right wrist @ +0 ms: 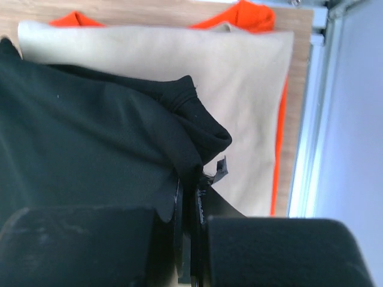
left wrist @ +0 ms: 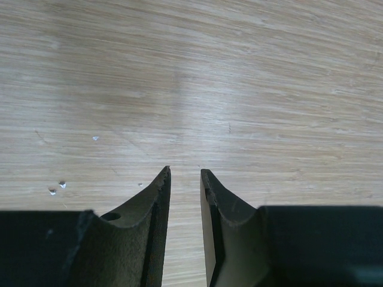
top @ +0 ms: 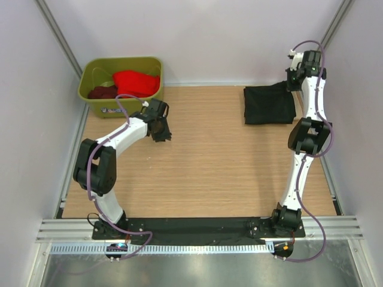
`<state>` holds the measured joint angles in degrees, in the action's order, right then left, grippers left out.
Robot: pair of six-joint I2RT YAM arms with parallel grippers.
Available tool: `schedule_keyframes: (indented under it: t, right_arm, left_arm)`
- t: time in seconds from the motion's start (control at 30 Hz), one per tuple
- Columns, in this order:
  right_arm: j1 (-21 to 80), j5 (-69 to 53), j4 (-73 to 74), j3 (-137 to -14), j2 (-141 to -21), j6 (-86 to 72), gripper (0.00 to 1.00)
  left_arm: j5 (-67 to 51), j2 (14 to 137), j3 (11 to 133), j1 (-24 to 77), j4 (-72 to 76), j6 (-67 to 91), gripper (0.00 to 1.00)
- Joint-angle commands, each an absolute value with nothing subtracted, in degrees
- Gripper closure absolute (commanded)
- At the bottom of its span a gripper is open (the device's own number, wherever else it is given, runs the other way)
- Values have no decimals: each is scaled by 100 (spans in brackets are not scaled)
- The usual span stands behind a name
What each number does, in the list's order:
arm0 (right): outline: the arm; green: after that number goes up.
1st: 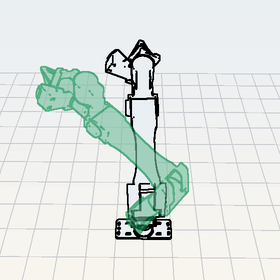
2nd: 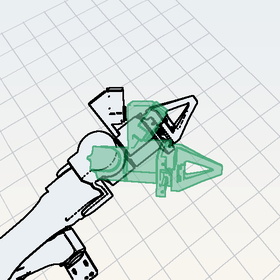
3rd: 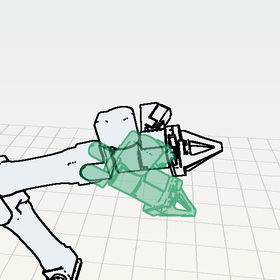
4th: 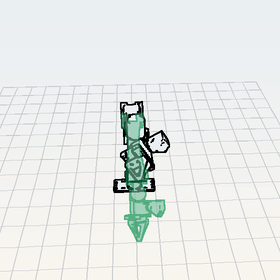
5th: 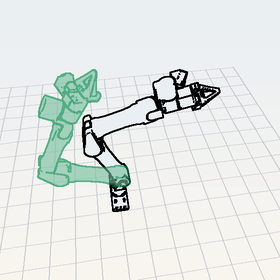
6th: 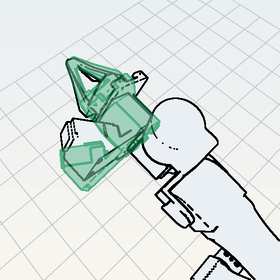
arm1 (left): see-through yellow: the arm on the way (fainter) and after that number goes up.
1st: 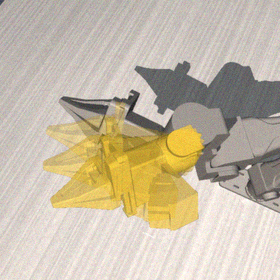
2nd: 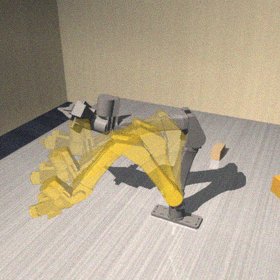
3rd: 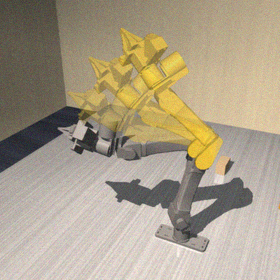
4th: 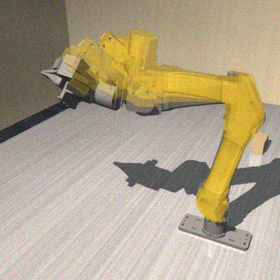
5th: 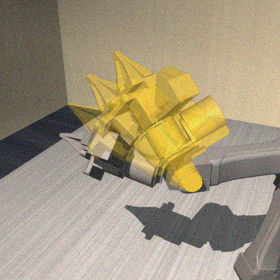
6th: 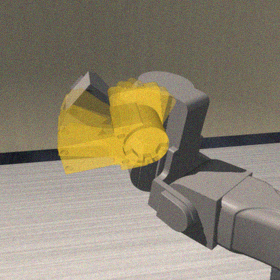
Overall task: Fold and stack the t-shirts
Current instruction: Neatly place the folded tshirt to the corner
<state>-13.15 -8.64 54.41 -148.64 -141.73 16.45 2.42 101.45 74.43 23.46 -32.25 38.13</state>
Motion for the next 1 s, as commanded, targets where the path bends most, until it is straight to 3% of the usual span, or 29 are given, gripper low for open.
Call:
schedule_keyframes:
  t: [0.0,0.77,0.83,0.87,0.93,0.97]
  right_arm:
    - [-1327,-1195,4466,-15266,-14247,1688,99]
    - [-1767,-1388,3605,-15205,-14809,1310,98]
    - [-1784,-1362,3437,-15205,-14853,1275,90]
    - [-1828,-1380,3236,-15214,-14923,1231,81]
    - [-1837,-1485,3103,-15310,-15011,1064,78]
    - [-1828,-1511,3016,-15406,-15055,1020,66]
  left_arm:
    - [316,9967,7489,2373,-3331,3709,72]
    - [35,10195,7559,2619,-3234,3972,72]
    - [53,10143,7541,2672,-3243,3999,71]
    - [105,10073,7515,2689,-3234,4016,71]
    - [175,10011,7480,2768,-3217,4043,71]
    - [219,9950,7436,2795,-3208,4060,71]
